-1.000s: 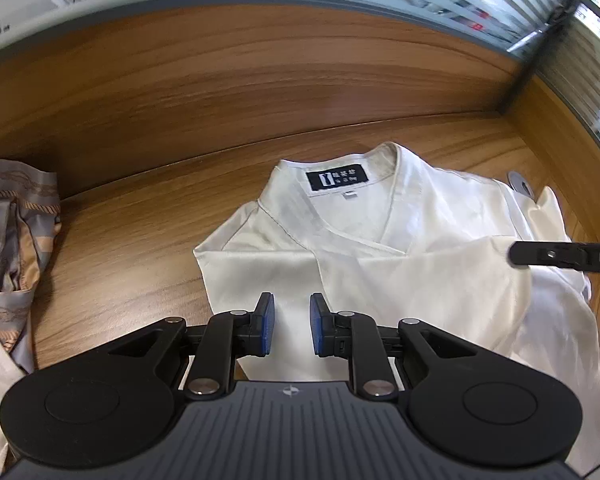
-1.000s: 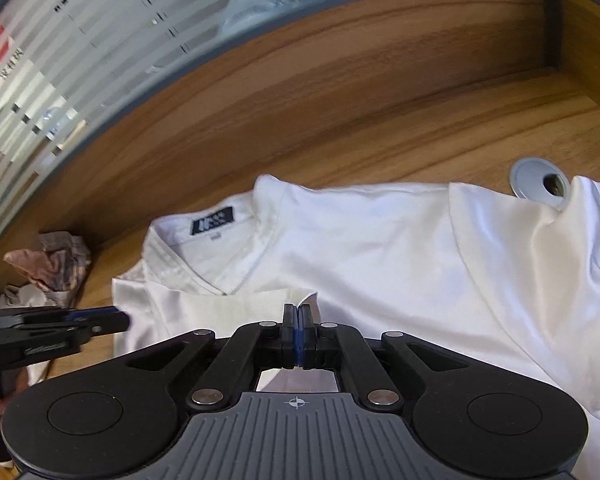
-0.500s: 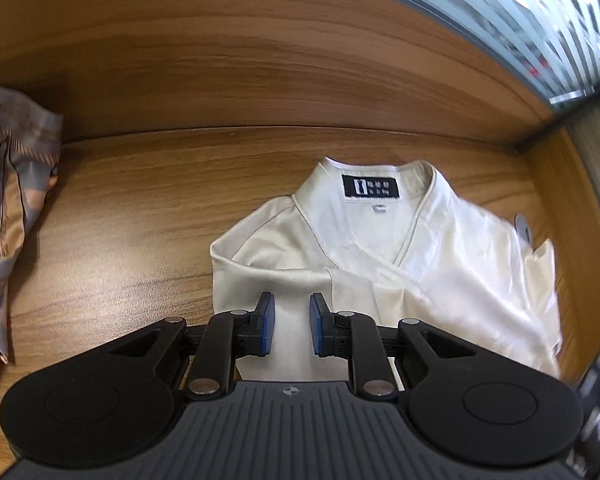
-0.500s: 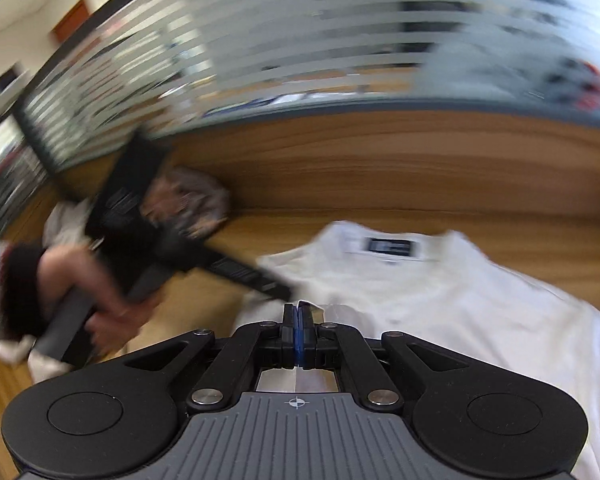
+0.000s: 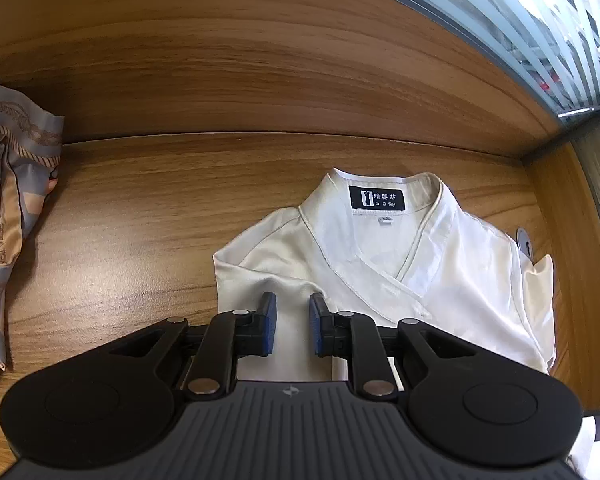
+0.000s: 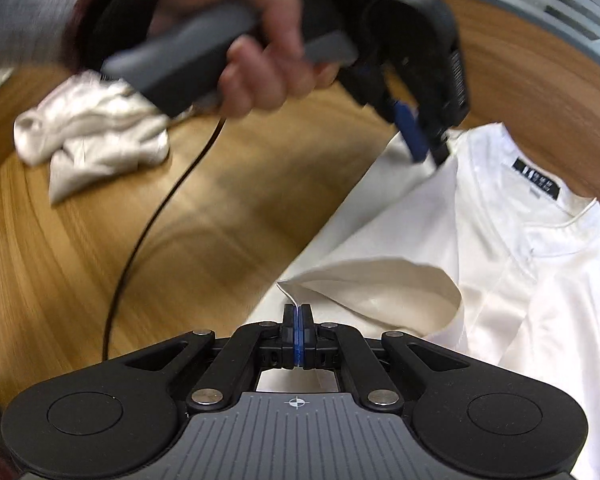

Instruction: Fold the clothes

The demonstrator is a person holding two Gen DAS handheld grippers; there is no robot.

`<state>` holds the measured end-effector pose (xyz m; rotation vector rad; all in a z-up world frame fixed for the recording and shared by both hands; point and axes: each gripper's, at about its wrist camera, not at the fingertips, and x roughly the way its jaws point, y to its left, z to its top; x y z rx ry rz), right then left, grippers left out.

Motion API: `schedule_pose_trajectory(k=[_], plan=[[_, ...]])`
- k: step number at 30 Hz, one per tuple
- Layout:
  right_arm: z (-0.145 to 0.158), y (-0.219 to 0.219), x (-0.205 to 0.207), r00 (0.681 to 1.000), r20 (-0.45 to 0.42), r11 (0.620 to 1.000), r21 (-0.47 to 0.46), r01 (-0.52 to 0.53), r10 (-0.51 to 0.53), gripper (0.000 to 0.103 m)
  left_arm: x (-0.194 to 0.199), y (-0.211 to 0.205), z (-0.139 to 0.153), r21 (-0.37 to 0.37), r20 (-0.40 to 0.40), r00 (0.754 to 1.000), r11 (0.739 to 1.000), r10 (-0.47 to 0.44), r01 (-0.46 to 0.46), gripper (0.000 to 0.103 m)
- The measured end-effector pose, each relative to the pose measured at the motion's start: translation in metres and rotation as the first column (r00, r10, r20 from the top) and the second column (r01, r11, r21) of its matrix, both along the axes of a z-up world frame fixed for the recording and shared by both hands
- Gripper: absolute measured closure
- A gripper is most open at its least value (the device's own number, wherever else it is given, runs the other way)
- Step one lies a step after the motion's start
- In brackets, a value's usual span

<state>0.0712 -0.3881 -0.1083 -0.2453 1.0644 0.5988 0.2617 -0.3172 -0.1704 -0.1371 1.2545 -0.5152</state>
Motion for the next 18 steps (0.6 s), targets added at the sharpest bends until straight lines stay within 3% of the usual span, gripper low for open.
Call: schedule_pose_trajectory(k=[3,12,18], plan=[[-0.003,-0.001,-0.008,1.0,0.005,1.0,-0.022,-0.014,0.014,0.1,0.0,0.002,0.001,-0.001,-0.001,1.0,1.0,0.006,-0.006,0.084],[0.005,-0.015,-0.019,1.0,-0.021,0.999,0.028,-0.021,0.022,0.099,-0.003,0.006,0.006,-0.001,0.011,1.0,1.0,0.002,-0.002,0.083],[0.028,-0.034,-0.023,0.994,0.013,0.994,0.025,0.109,-0.109,0.095,-0.016,0.014,0.028,-0.019,0.052,0.999,1.0,-0.015,0.016,0.08]])
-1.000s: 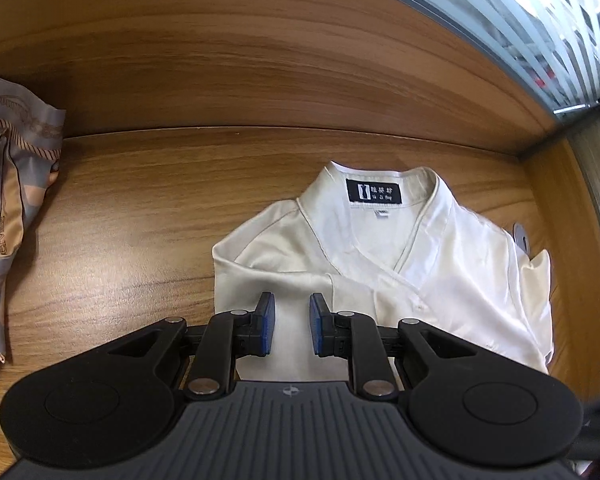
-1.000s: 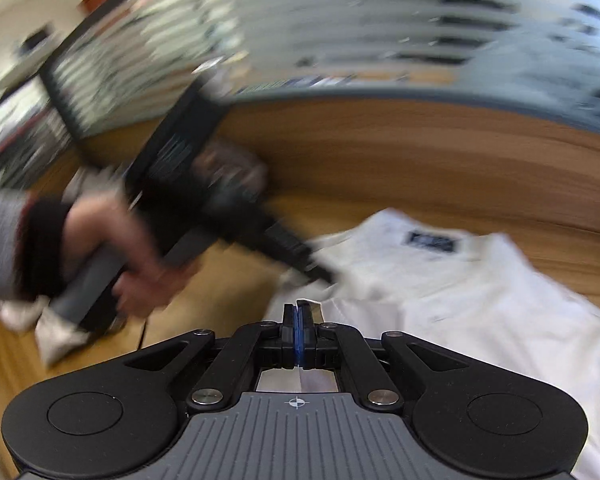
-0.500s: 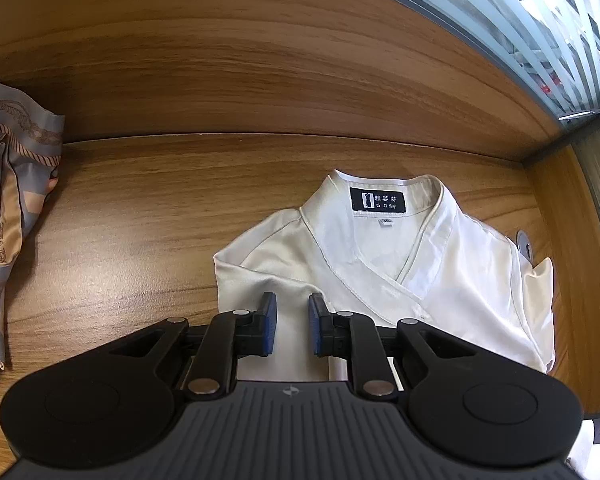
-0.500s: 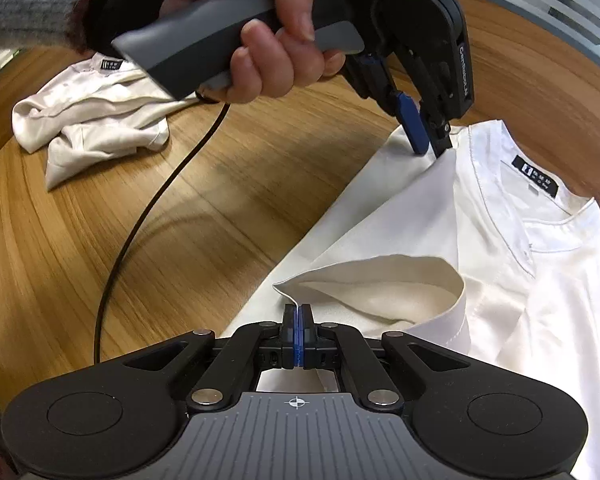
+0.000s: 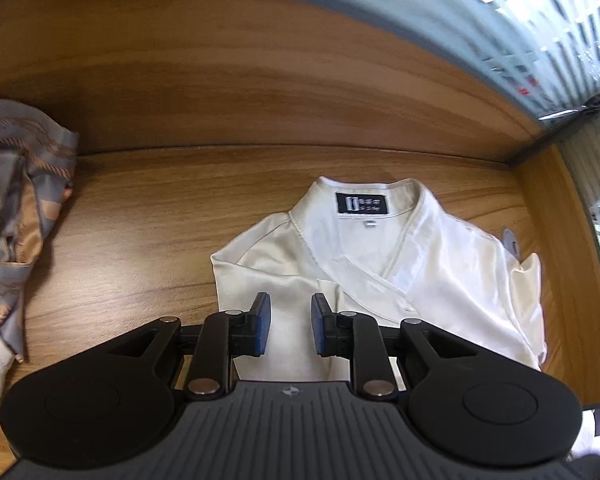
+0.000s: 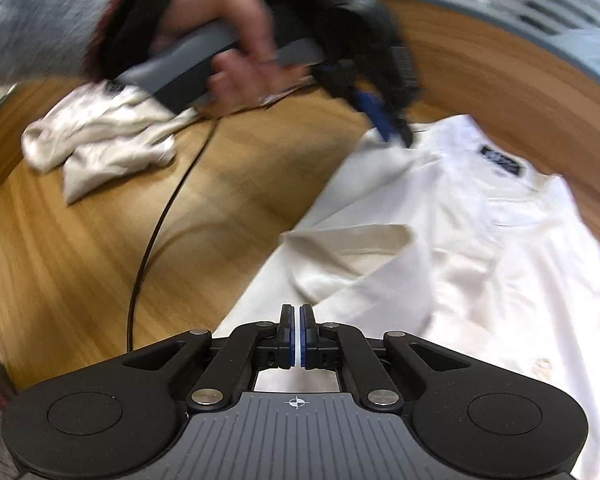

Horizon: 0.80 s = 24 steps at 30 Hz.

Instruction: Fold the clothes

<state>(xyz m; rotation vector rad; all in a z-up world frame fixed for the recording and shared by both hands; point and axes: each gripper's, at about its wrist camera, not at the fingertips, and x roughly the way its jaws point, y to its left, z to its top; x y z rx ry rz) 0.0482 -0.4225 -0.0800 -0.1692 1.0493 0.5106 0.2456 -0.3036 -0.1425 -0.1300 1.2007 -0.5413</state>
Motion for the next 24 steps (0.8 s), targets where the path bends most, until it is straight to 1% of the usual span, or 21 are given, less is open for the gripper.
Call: schedule_pose_trajectory(k=[1,3,4,6,9,11,13,18,19,20,21,24], plan=[[0.003,-0.004,0.001,0.999,0.008,0.999,-0.006,0.036,-0.036,0.092,-0.003,0.001,0.005,-0.002,0.009,1.0,1.0,-0.002,0.002,0.08],[0.006,-0.011,0.003,0.995,0.022,0.996,-0.01,0.094,-0.094,0.071,-0.011,0.004,0.013,-0.016,0.021,1.0,1.0,-0.01,0.01,0.08],[0.006,-0.013,0.004,0.993,0.026,0.994,-0.009,0.112,-0.112,0.068,-0.015,0.004,0.015,-0.024,0.022,1.0,1.0,-0.015,0.015,0.08],[0.003,-0.013,0.003,0.993,0.027,0.993,-0.009,0.117,-0.117,0.067,-0.023,0.004,0.017,-0.05,0.016,0.999,0.998,-0.043,0.044,0.08],[-0.002,-0.004,-0.001,0.997,0.031,0.997,-0.012,0.075,-0.074,0.067,-0.037,0.0,0.014,-0.08,-0.003,0.995,0.992,-0.1,0.099,0.08],[-0.006,0.005,-0.003,0.999,0.035,0.999,-0.025,0.033,-0.032,0.067,-0.044,-0.005,0.006,-0.08,-0.03,0.992,0.989,-0.125,0.123,0.08],[-0.013,0.012,-0.006,0.999,0.05,0.998,-0.062,-0.009,0.012,0.067,-0.049,-0.008,-0.005,-0.082,-0.073,0.988,0.989,-0.133,0.127,0.08],[-0.034,0.028,-0.013,0.993,0.083,0.979,-0.191,-0.069,0.086,0.069,-0.058,-0.011,-0.025,-0.06,-0.133,0.983,0.991,-0.129,0.122,0.08],[-0.036,0.03,-0.014,0.991,0.092,0.973,-0.22,-0.077,0.099,0.075,-0.059,-0.012,-0.029,-0.051,-0.138,0.982,0.991,-0.128,0.122,0.08],[-0.038,0.031,-0.015,0.989,0.099,0.968,-0.24,-0.079,0.105,0.087,-0.06,-0.012,-0.032,-0.04,-0.141,0.982,0.992,-0.126,0.121,0.08],[-0.038,0.031,-0.016,0.988,0.105,0.963,-0.256,-0.079,0.109,0.091,-0.061,-0.012,-0.033,-0.031,-0.14,0.982,0.992,-0.123,0.119,0.081],[-0.03,0.023,-0.02,0.99,0.127,0.971,-0.236,-0.028,0.06,0.097,-0.062,-0.01,-0.035,-0.034,-0.135,0.984,0.993,-0.115,0.111,0.082]])
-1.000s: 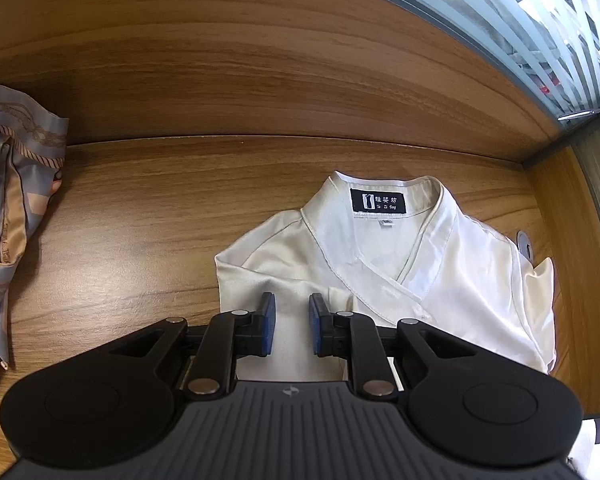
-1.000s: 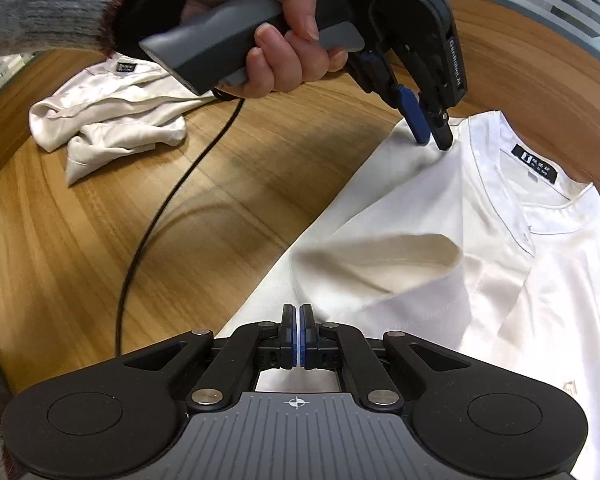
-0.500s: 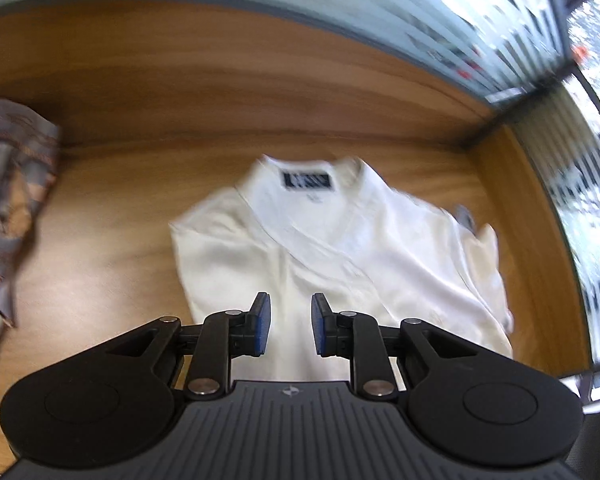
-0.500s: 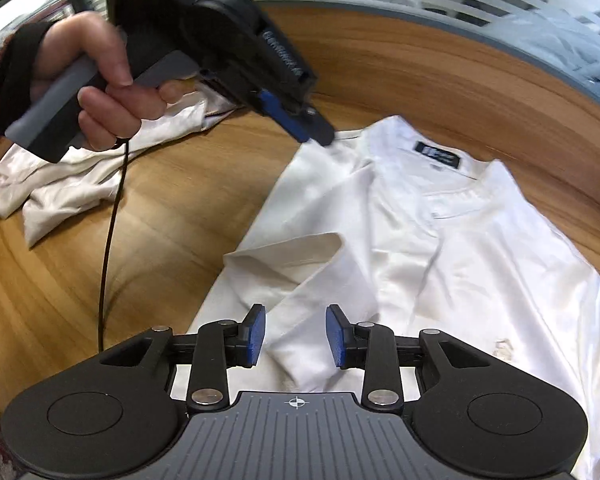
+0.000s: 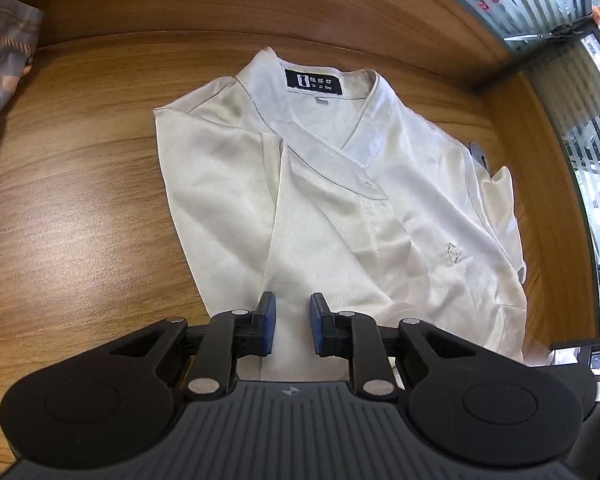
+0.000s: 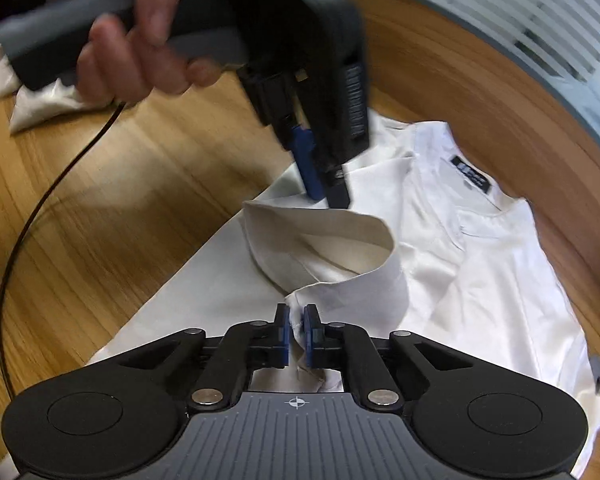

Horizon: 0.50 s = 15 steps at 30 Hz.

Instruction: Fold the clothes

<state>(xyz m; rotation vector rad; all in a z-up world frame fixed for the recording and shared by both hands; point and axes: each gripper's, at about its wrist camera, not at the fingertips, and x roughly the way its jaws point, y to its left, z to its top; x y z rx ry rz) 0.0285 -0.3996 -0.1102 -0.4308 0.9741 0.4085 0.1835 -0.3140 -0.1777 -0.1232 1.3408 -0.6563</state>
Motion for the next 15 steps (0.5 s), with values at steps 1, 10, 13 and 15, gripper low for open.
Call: schedule_pose_trajectory(k=[1,10,13,15], plan=[[0.004,-0.003,-0.002,1.0,0.011,1.0,0.009,0.02,-0.02,0.097,0.0,0.0,0.0,0.0,0.001,1.0,1.0,0.001,-0.001,0.082],[0.013,-0.063,-0.02,0.945,-0.008,0.937,0.129,0.325,-0.327,0.097,0.0,0.005,-0.002,-0.001,0.009,1.0,1.0,0.012,-0.012,0.093],[-0.005,-0.08,-0.021,0.914,-0.062,0.902,0.144,0.406,-0.402,0.097,-0.001,0.005,-0.001,0.0,0.013,1.0,1.0,0.011,-0.011,0.093],[-0.013,-0.089,-0.021,0.894,-0.097,0.88,0.155,0.449,-0.438,0.097,-0.001,0.005,0.0,0.002,0.014,1.0,1.0,0.012,-0.012,0.093]])
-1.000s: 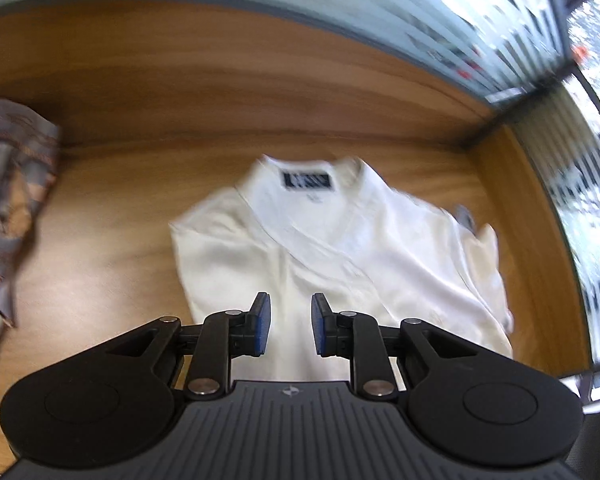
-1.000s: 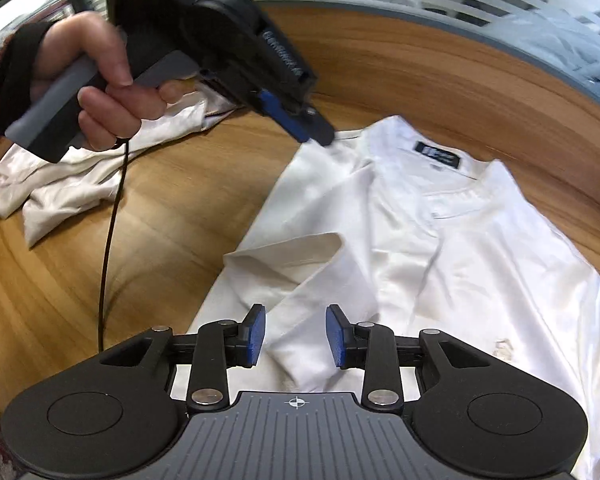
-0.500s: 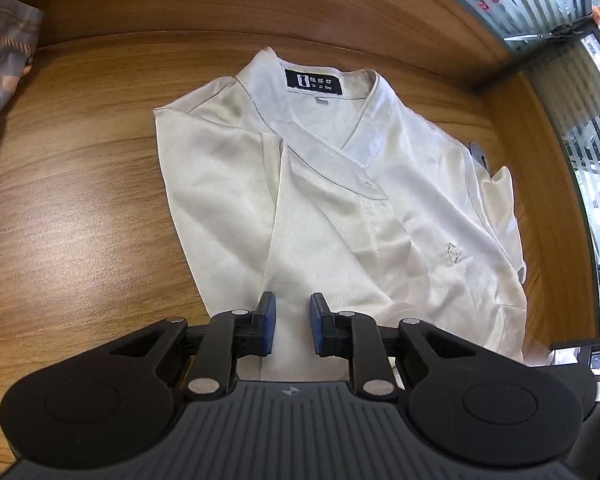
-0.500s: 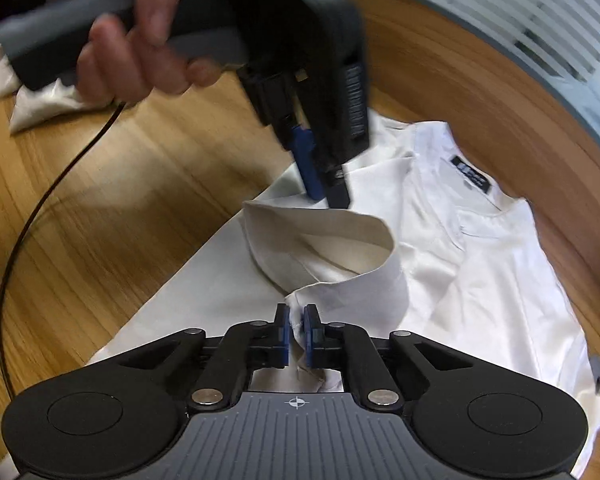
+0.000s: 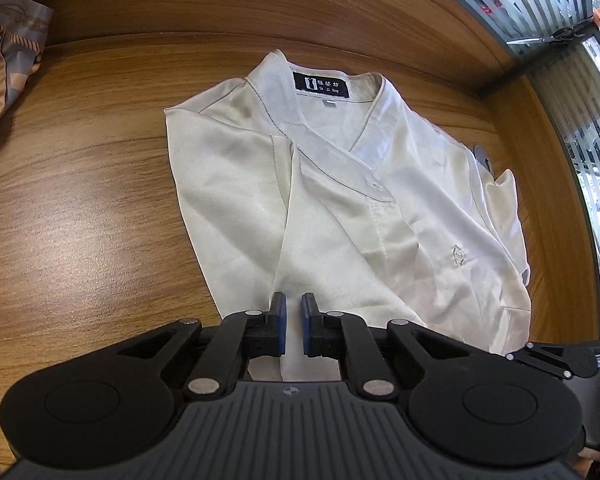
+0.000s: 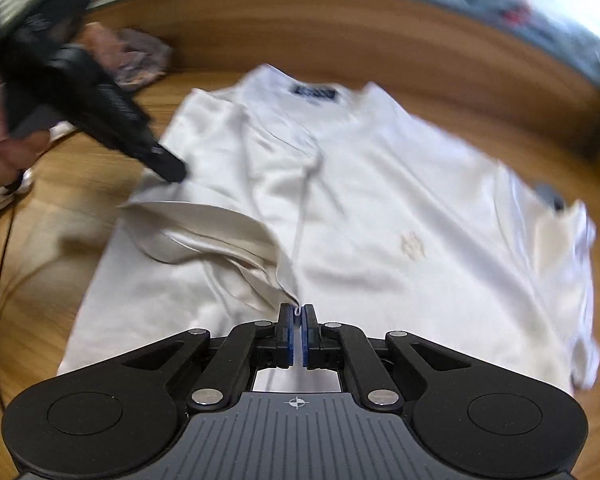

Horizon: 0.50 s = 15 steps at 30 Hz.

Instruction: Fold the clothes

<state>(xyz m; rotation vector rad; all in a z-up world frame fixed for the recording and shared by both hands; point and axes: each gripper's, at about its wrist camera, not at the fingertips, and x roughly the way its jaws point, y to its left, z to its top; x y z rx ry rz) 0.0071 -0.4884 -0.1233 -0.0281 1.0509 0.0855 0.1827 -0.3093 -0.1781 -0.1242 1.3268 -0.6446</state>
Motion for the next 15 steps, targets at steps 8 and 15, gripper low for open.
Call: schedule_pose_trajectory(k=[8,15], plan=[[0.008,0.001,-0.008,0.999,0.026,0.998,-0.053,-0.019,0.02,0.097,-0.014,-0.004,0.027,-0.012,0.079,0.996,0.999,-0.048,0.049,0.077],[0.021,0.009,-0.011,0.997,0.052,0.998,-0.037,-0.047,0.049,0.09,-0.057,-0.002,0.054,0.059,0.223,0.952,0.977,-0.212,0.204,0.056]])
